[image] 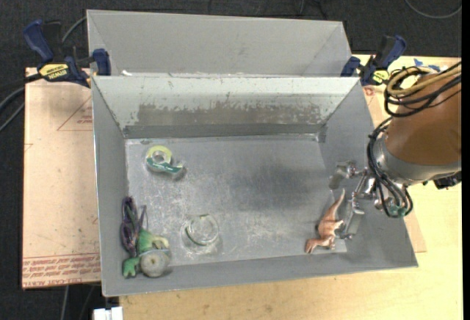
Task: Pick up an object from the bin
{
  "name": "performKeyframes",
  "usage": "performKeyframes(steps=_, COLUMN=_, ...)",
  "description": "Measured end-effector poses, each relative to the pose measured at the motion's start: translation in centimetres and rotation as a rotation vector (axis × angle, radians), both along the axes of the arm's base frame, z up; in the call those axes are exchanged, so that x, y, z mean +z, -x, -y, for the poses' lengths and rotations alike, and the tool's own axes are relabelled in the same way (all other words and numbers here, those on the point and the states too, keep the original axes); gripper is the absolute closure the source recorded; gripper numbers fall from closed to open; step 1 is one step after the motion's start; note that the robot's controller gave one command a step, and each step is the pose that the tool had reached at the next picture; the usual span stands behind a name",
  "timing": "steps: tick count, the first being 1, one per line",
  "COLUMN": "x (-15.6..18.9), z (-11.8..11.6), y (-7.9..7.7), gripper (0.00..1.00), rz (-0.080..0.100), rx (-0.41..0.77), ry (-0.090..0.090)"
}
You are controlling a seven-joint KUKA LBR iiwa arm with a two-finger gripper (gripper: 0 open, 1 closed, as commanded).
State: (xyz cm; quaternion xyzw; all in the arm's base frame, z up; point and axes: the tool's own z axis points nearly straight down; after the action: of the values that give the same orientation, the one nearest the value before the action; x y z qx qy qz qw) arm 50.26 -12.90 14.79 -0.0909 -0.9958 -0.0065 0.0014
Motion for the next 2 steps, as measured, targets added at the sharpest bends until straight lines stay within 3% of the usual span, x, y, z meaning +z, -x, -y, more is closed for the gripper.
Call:
performKeyframes(steps=1, x=-8.1, z=0.5, y=1.5, gripper=0.00, rz=-0.002, rx=0.035, ry=-0.002)
performKeyframes(steps=2, x=-7.6, z=1.9, y=2.0, gripper=1.00, rz=-0.005, rx=-0.237, ry=-0.001)
